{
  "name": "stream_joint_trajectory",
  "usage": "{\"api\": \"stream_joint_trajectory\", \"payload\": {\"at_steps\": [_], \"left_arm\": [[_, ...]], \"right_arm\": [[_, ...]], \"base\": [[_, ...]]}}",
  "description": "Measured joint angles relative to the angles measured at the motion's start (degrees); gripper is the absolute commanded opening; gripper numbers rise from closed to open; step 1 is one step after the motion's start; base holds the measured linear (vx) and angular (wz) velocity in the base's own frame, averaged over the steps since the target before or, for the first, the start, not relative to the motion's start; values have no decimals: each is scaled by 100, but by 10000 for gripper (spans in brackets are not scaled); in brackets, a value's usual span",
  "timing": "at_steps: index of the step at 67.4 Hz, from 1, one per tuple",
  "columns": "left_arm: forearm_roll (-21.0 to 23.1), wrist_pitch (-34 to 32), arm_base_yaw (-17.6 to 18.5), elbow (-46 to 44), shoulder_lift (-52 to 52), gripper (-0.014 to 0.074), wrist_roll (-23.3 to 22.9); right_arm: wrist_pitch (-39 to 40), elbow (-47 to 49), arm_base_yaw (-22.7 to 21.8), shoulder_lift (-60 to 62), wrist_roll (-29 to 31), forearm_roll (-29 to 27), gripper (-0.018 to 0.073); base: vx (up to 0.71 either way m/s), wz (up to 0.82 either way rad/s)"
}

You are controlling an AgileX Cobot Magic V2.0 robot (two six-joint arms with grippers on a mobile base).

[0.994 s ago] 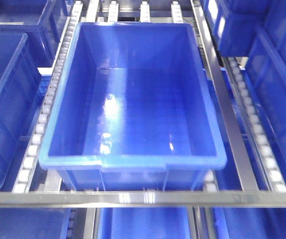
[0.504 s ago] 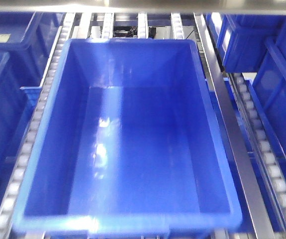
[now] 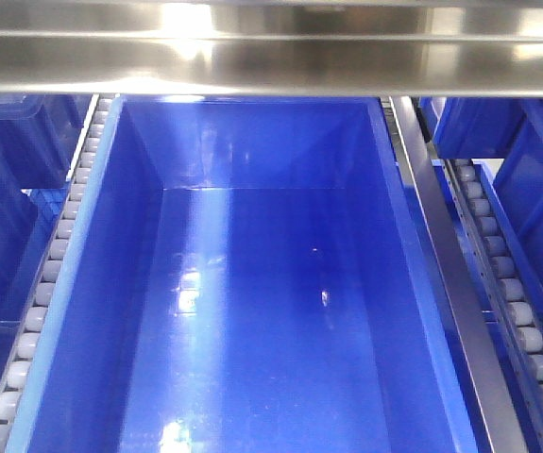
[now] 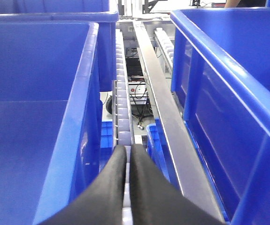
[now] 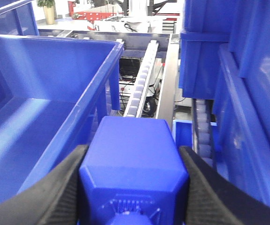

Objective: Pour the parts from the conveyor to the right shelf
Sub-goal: 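Move the right gripper with the block over the blue bin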

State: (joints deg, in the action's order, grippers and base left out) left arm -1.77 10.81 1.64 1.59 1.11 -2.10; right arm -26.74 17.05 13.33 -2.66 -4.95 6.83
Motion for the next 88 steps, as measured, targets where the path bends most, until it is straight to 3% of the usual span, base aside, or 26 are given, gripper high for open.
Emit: {"api": "stream_joint_trajectory", "payload": {"at_steps": [72, 88], "left_arm": [[0, 0, 0, 0, 0, -6, 0], [0, 0, 0, 0, 0, -6, 0]], "right_arm": [[5, 0, 0, 0, 0, 0, -8], [42, 0, 0, -24, 0, -342, -6]], "base": [[0, 0], [0, 0]]}}
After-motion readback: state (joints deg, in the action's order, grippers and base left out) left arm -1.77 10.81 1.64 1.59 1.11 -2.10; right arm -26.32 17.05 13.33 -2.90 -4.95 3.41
